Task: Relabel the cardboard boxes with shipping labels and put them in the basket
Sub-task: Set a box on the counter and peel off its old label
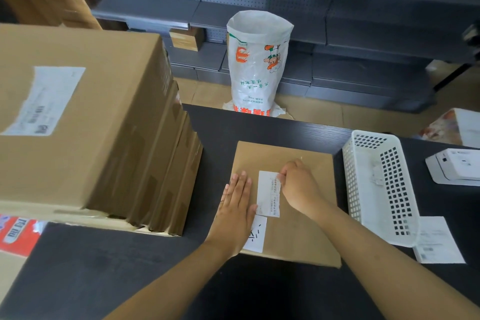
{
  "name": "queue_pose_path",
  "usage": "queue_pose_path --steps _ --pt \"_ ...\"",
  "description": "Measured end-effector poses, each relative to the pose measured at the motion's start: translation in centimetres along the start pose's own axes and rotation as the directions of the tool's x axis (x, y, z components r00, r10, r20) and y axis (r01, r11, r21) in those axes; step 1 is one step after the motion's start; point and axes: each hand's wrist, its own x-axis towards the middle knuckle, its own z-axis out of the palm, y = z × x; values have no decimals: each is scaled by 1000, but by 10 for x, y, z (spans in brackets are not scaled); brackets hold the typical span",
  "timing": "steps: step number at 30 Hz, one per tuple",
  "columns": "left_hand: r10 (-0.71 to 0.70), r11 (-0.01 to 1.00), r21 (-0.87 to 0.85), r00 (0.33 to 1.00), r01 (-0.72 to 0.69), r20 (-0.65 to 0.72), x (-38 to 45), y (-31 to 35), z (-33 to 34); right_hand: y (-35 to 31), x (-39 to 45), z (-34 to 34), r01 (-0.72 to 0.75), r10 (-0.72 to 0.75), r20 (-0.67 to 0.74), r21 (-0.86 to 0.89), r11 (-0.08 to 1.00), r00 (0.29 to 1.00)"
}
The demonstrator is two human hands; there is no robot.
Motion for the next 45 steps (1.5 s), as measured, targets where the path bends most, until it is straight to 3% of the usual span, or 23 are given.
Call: queue_pose_path --steps 6,19,23,29,37,45 --pt "-4 999 -50 1000 3 -22 1 -2 3 4 -4 5 -29 45 -110 140 990 993" --pt "-8 999 -33 999 6 -52 2 -4 7 -11 1 2 -77 79 13 -110 991 997" --pt "-9 999 -38 998 7 -61 2 -5 9 -3 -2 1 -12 12 10 -21 1000 1000" --pt "-4 999 -41 997 1 -82 2 -6 10 3 -9 5 21 -2 -117 167 986 993" --pt "10 999 -52 995 -15 -104 3 -6 11 -11 -2 6 -55 54 -32 -54 997 998" --pt "-11 998 -55 995 6 -99 4 -6 12 -16 -16 10 122 -121 12 -192 974 993"
